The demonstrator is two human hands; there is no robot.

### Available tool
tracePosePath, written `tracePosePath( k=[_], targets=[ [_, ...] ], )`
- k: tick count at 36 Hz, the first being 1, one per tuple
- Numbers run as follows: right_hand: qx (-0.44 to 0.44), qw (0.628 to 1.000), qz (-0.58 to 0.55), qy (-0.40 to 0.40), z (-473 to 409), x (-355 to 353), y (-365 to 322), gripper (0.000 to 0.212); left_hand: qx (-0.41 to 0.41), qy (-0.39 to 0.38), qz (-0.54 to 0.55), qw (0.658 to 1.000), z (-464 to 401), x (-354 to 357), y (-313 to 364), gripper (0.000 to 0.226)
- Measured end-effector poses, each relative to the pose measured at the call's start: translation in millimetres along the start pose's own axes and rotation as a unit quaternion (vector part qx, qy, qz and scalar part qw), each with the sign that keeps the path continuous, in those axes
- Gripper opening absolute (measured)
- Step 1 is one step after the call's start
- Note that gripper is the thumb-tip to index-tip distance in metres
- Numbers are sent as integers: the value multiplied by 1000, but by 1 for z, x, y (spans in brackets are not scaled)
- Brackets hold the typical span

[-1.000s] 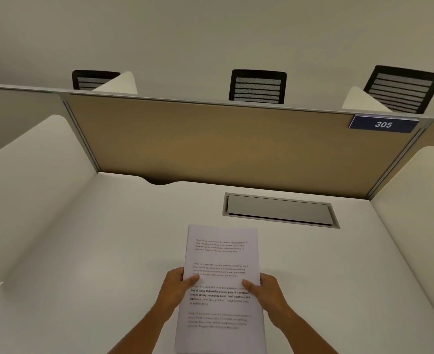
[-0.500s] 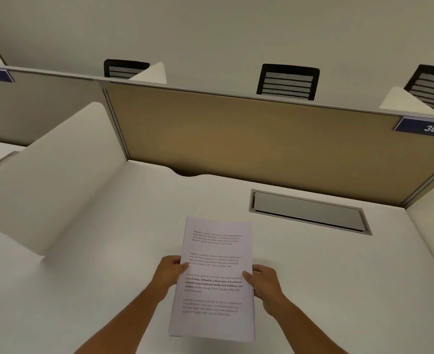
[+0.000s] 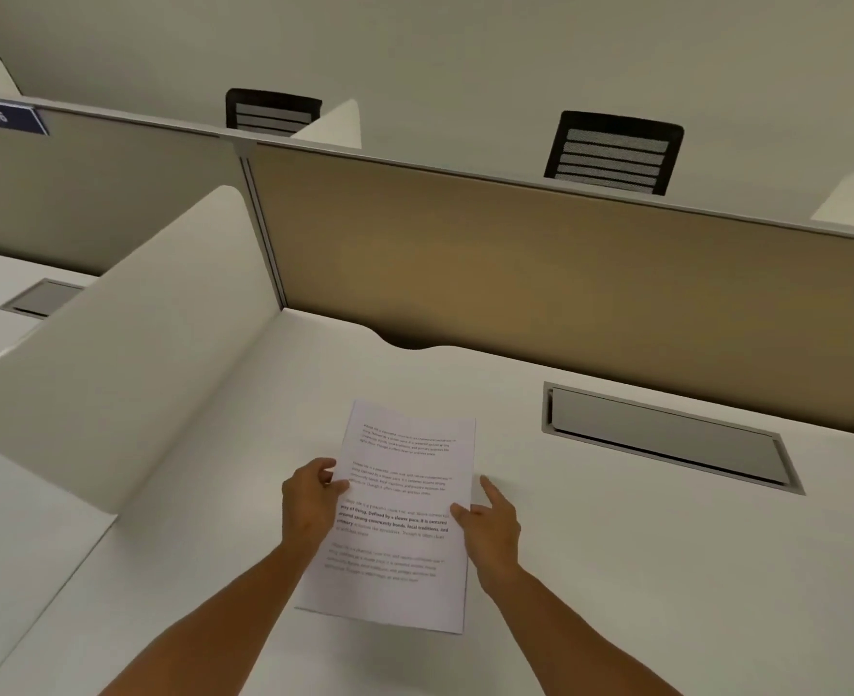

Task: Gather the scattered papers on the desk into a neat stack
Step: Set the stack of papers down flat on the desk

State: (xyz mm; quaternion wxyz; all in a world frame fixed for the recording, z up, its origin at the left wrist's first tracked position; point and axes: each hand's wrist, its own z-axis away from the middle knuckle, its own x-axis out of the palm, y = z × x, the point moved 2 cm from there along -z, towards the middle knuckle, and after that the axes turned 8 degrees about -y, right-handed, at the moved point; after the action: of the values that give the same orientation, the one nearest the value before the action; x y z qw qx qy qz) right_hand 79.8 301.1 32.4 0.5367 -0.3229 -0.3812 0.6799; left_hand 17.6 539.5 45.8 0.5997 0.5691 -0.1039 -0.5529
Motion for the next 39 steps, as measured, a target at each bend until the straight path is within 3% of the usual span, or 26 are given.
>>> tracePosePath(
  k=[10, 18, 20, 22, 39],
  targets=[
    [-12, 999, 37, -7, -47, 70, -20, 63, 21, 9, -14, 1000, -63, -40, -9, 10],
    [8, 999, 36, -31, -90, 123, -32, 62, -10, 52, 2, 999, -121, -69, -23, 36],
    [12, 999, 32, -36, -97, 136, -38, 61, -12, 62, 5, 998, -133, -77, -22, 33],
    [19, 998, 37, -46, -107, 150, -41, 60, -3, 69, 6, 998, -146, -86, -25, 15],
    [60, 996, 52, -51, -167, 220, -45, 58, -22, 79, -10, 997, -238, -110, -58, 28]
  ],
)
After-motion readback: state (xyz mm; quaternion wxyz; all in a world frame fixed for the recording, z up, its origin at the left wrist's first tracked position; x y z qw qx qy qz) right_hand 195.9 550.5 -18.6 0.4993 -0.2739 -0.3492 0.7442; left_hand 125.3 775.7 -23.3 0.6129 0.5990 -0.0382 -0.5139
